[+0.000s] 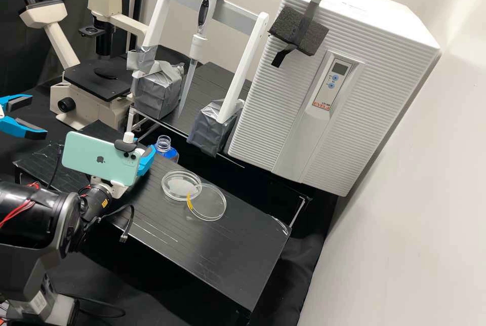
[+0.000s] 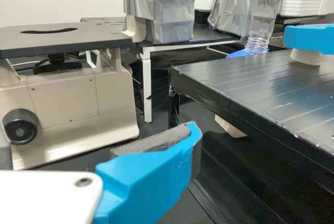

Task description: Open the bottle

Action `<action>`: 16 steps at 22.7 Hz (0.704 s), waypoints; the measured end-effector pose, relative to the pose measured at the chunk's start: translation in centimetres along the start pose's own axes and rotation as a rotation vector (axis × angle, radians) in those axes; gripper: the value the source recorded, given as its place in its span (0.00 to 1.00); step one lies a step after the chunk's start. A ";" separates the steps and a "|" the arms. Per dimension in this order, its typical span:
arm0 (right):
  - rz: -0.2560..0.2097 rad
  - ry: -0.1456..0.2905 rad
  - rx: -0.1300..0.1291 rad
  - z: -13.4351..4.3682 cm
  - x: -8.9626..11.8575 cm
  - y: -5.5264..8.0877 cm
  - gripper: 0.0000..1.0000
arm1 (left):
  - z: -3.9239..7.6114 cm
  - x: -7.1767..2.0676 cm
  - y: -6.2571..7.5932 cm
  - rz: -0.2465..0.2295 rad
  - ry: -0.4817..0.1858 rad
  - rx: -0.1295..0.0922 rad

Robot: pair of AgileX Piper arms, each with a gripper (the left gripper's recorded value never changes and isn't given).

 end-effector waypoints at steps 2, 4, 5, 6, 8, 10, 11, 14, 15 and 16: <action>0.003 -0.007 0.000 0.0 0.0 0.0 1.00 | 0.0 -0.01 0.1 0.005 0.005 0.008; 0.012 -0.004 -0.007 -0.2 -0.1 -0.1 1.00 | -0.1 -0.04 0.1 0.012 0.020 0.014; 0.019 -0.003 -0.008 -0.4 -0.3 0.0 1.00 | -0.2 -0.04 0.1 0.014 0.023 0.011; 0.034 -0.001 -0.010 -0.6 -0.4 0.1 1.00 | -0.2 -0.04 0.1 0.017 0.027 0.010; 0.116 0.012 -0.025 -1.3 -0.8 0.7 1.00 | -0.2 -0.09 0.3 0.025 0.030 0.025; 0.178 -0.002 -0.008 -1.5 -1.2 1.2 1.00 | -0.1 -0.04 0.4 0.031 0.033 0.048; 0.187 -0.008 0.006 -1.6 -1.4 1.3 1.00 | -0.1 -0.05 0.4 0.031 0.035 0.050; 0.195 -0.003 0.014 -1.3 -1.9 1.6 1.00 | -0.2 -0.11 0.6 0.045 0.046 0.056; 0.196 -0.003 0.013 -1.3 -1.9 1.6 1.00 | -0.2 -0.15 0.8 0.052 0.052 0.055; 0.196 -0.003 0.014 -1.2 -2.0 1.7 1.00 | -0.2 -0.23 0.8 0.059 0.065 0.049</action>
